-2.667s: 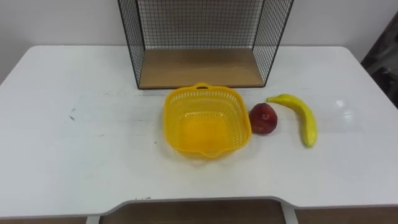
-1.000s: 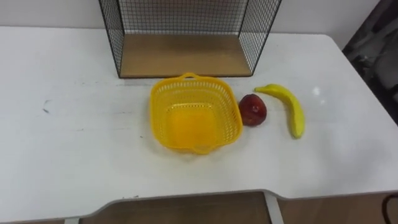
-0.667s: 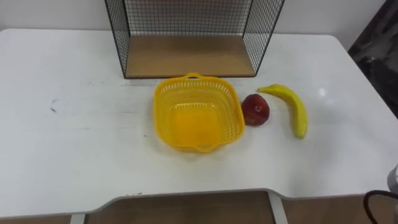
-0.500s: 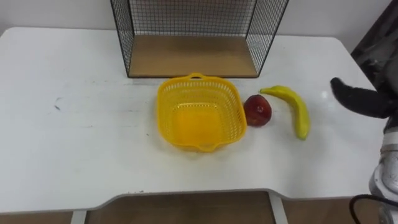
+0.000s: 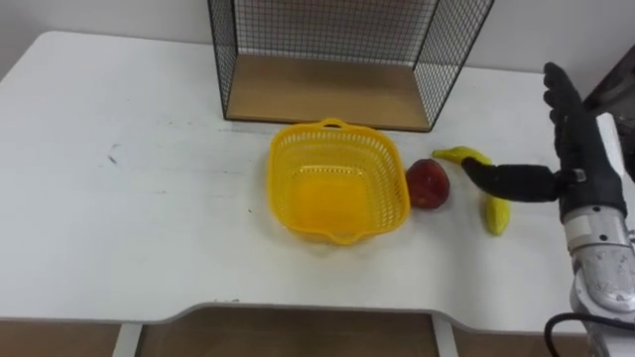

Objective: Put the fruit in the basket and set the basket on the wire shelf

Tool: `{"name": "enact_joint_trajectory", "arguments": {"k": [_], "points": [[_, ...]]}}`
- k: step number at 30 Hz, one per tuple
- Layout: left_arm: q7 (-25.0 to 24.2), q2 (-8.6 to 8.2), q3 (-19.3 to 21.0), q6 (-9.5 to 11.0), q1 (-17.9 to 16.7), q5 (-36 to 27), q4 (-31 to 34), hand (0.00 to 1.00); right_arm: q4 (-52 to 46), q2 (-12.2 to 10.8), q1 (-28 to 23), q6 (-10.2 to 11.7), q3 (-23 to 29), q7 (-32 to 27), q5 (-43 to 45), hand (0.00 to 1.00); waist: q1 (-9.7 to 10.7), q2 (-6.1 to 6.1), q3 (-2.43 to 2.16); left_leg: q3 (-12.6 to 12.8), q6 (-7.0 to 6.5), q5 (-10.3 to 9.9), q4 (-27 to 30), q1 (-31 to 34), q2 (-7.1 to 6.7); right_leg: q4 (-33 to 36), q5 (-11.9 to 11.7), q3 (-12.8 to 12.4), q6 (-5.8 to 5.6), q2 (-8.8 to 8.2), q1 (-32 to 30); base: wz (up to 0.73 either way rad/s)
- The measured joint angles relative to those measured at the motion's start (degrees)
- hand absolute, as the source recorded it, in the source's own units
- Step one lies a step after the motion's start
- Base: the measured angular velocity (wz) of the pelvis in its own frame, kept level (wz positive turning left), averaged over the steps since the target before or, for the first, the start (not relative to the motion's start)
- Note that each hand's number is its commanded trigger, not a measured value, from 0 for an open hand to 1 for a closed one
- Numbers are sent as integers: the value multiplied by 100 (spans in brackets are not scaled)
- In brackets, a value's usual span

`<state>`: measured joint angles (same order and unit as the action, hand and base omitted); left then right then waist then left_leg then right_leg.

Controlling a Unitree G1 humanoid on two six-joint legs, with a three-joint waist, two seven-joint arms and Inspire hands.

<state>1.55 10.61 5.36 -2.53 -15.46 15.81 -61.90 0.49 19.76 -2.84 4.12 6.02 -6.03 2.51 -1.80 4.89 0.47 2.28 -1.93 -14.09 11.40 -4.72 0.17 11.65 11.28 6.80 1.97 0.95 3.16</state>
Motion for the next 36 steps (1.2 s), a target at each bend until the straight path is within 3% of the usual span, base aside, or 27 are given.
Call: {"name": "enact_joint_trajectory", "arguments": {"k": [15, 22, 26, 33, 36], "points": [[50, 42, -4, 1, 2, -1, 8, 0, 228, 0, 8, -1, -23, 324, 213, 0, 0, -51, 17, -7, 1, 0, -6, -77, 1, -15, -6, 11, 2, 0, 85, 0], [63, 47, 3, 8, 11, 1, 7, 0, 463, 0, 10, -5, -33, 597, 521, 0, -3, -66, -13, -1, 1, 0, -6, -80, -1, -25, -10, -19, -1, 2, 83, 0], [46, 89, 4, 46, 14, 1, 9, 0, 463, 0, 10, -5, -33, 771, 669, 0, -3, -62, -53, -1, 1, 0, -8, -93, 3, -32, -13, -19, 1, 6, 88, 0], [32, 109, -3, 56, 11, 0, 6, 0, 576, 0, 9, -5, -68, 1005, 787, 0, -20, -54, -49, -3, 1, 0, -5, -99, 11, -75, -55, -61, 2, 7, 107, -1], [27, 112, -3, 56, 6, 0, 6, 0, 598, 0, 9, -14, -198, 1131, 844, 0, -22, -50, -11, -7, 1, 0, 3, -86, 16, -102, -85, -59, 4, 12, 103, -3]]}}
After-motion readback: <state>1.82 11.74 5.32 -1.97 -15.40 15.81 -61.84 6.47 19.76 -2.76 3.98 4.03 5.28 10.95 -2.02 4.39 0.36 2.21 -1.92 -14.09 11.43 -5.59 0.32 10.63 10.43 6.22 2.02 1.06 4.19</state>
